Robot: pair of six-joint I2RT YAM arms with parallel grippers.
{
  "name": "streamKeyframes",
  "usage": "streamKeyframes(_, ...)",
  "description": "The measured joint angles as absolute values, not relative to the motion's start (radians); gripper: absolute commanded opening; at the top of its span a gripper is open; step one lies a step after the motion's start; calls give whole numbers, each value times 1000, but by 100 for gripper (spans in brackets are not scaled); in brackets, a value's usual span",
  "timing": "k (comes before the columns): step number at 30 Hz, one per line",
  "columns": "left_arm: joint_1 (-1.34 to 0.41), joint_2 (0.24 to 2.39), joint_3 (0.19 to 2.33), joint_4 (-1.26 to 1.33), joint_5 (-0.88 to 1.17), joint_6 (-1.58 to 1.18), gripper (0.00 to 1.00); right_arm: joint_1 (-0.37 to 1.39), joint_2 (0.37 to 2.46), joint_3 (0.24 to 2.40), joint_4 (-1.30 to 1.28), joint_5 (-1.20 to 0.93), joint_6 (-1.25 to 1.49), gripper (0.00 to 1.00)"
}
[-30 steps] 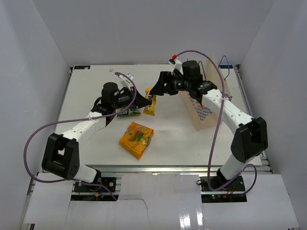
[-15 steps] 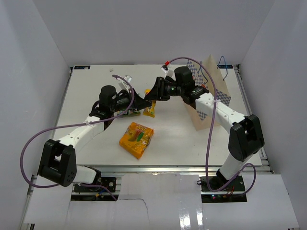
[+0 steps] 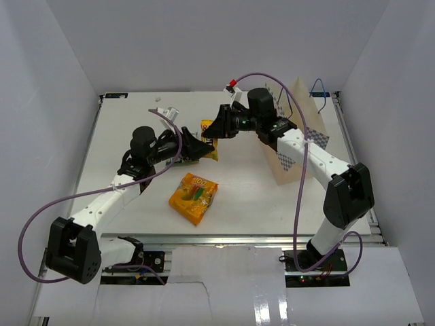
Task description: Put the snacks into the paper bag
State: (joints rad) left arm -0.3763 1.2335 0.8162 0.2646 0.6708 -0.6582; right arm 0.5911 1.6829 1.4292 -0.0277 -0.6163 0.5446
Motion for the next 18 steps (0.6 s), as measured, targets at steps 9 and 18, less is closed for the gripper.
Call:
streamKeyframes(9, -376, 1041, 725, 265, 661, -609, 98, 527, 1677, 1679, -76, -717, 214, 8)
streamKeyframes(18, -376, 1021, 720, -73, 519, -466, 98, 227, 1551, 1861, -117, -670, 7, 8)
